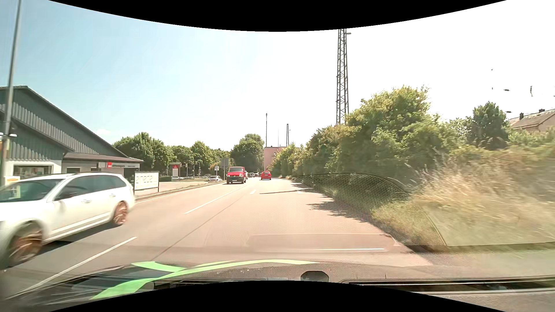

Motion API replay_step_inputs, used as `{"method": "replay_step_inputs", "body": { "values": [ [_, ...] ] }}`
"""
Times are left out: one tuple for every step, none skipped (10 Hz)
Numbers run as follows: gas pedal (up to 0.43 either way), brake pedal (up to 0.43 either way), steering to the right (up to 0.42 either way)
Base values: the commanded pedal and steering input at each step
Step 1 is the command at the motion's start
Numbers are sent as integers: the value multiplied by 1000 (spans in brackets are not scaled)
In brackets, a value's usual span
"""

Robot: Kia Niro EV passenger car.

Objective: Follow the waypoints while adhering to traffic rules and regulations

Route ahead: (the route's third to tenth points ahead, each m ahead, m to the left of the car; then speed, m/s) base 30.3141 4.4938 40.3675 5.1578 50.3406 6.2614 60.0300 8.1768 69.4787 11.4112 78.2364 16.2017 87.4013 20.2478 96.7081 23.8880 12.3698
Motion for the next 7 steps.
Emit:
{"method": "replay_step_inputs", "body": {
  "values": [
    [79, 0, -11],
    [79, 0, -10],
    [87, 0, -10],
    [87, 0, -10],
    [98, 0, -10],
    [98, 0, -10],
    [110, 0, -10]
  ]
}}
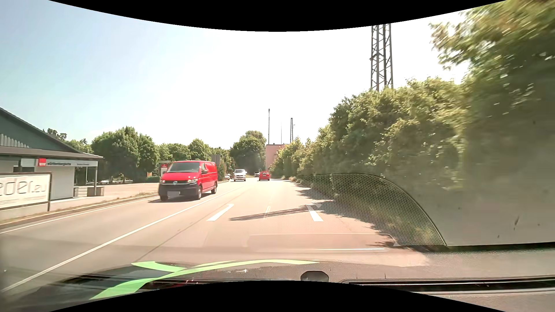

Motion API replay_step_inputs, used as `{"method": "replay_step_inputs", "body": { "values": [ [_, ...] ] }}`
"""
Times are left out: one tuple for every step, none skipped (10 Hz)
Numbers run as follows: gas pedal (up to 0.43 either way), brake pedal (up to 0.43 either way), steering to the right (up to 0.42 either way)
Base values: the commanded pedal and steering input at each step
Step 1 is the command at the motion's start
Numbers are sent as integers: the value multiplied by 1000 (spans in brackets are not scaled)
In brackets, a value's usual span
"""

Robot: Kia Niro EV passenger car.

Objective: Follow the waypoints while adhering to traffic rules and regulations

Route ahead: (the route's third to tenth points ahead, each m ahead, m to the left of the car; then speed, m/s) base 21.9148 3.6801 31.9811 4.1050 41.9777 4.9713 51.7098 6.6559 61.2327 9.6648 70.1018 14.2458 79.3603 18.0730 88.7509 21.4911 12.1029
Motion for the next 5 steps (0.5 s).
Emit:
{"method": "replay_step_inputs", "body": {
  "values": [
    [110, 0, -10],
    [110, 0, -10],
    [110, 0, -10],
    [110, 0, -11],
    [110, 0, -11]
  ]
}}
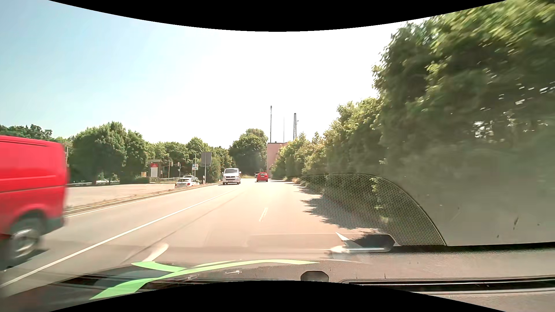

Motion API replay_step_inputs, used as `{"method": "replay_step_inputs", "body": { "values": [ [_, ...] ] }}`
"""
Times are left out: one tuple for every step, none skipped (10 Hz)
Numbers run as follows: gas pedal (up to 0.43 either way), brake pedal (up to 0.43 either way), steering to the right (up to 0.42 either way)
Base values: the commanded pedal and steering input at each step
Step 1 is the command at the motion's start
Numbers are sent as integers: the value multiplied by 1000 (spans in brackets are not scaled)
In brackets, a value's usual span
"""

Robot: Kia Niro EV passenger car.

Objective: Follow the waypoints while adhering to traffic rules and regulations

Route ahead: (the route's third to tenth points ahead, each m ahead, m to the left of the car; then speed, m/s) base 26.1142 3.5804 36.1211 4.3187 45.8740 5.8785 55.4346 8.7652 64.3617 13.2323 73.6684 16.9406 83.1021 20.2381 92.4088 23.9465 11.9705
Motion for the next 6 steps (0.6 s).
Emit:
{"method": "replay_step_inputs", "body": {
  "values": [
    [110, 0, -11],
    [110, 0, -10],
    [110, 0, -10],
    [110, 0, -11],
    [110, 0, -10],
    [98, 0, -10]
  ]
}}
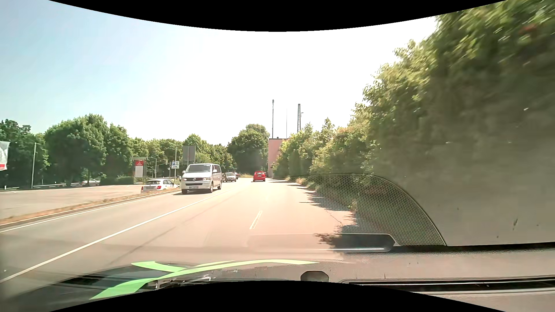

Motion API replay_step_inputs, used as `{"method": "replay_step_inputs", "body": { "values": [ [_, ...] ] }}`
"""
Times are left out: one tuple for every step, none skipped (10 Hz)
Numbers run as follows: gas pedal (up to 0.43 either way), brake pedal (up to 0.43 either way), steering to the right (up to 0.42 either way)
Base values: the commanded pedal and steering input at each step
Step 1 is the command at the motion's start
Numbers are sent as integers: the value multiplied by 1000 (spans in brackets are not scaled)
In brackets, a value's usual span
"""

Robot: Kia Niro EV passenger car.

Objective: Follow the waypoints while adhering to traffic rules and regulations

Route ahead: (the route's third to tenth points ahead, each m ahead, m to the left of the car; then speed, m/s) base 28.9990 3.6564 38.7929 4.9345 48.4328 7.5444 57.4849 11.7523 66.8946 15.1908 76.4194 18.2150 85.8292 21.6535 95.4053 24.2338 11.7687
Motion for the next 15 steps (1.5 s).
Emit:
{"method": "replay_step_inputs", "body": {
  "values": [
    [67, 0, -10],
    [0, 0, -10],
    [0, 0, -10],
    [0, 0, -10],
    [0, 0, -10],
    [0, 0, -10],
    [0, 0, -11],
    [0, 0, -11],
    [0, 0, -10],
    [0, 0, -11],
    [0, 0, -10],
    [0, 0, -10],
    [0, 0, -10],
    [0, 0, -11],
    [0, 0, -11]
  ]
}}
